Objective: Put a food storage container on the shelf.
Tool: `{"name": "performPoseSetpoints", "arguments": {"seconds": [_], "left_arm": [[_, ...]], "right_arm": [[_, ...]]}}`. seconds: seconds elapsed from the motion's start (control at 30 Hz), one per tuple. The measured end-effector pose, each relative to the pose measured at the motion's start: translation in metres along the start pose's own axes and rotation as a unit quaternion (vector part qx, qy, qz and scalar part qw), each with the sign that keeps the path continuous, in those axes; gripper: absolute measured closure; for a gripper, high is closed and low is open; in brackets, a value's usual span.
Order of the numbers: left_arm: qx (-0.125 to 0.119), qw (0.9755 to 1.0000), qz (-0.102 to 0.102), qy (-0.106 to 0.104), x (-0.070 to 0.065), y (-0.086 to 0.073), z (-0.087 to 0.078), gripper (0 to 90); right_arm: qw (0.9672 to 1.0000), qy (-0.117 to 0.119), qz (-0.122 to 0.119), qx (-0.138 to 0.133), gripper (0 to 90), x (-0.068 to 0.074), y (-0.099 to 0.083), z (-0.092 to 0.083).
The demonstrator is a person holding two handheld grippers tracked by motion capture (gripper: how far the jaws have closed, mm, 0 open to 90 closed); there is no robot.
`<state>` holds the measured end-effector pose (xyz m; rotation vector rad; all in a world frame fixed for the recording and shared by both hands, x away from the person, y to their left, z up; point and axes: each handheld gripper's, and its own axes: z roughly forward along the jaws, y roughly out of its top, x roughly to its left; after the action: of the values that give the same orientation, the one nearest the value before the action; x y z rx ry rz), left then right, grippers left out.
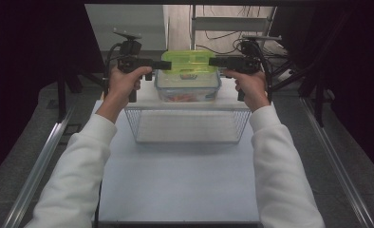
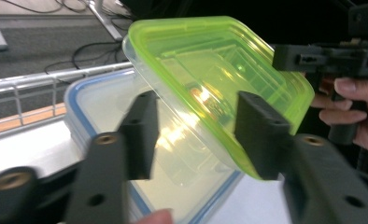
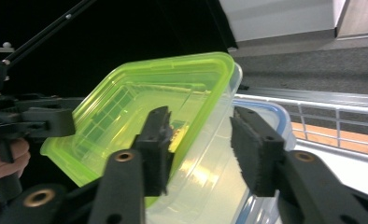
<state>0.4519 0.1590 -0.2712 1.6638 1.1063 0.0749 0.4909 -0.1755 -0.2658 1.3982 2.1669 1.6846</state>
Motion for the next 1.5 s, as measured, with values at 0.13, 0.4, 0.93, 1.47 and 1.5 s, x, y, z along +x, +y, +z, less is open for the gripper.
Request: {"name": "performPoseSetpoints", "arguments": {"seconds": [0.13,0.4,0.93,1.47,1.5], "left_arm": [[-0.013,0.9998,0.009,0.013,-0.003,0.000,-0.001,34.6],[-0.016,0.9998,0.009,-0.006,-0.007,-0.001,-0.012,25.8],[-0.011,0.9991,0.029,-0.030,-0.011,-0.028,-0.045,23.9],[0.017,0.9969,0.047,-0.060,-0.005,-0.096,-0.079,23.6],[0.023,0.9965,0.049,-0.064,-0.005,-0.103,-0.081,23.6]], "right_arm": [[0.9999,-0.007,0.011,-0.002,49.9,-0.001,0.000,0.001],[0.9999,-0.012,0.001,0.000,45.7,0.002,0.000,-0.013],[0.9984,0.046,-0.026,0.016,41.2,0.011,-0.020,-0.058],[0.9949,0.061,-0.059,0.055,38.8,-0.002,-0.080,-0.094],[0.9946,0.059,-0.060,0.061,38.7,-0.003,-0.085,-0.095]]}}
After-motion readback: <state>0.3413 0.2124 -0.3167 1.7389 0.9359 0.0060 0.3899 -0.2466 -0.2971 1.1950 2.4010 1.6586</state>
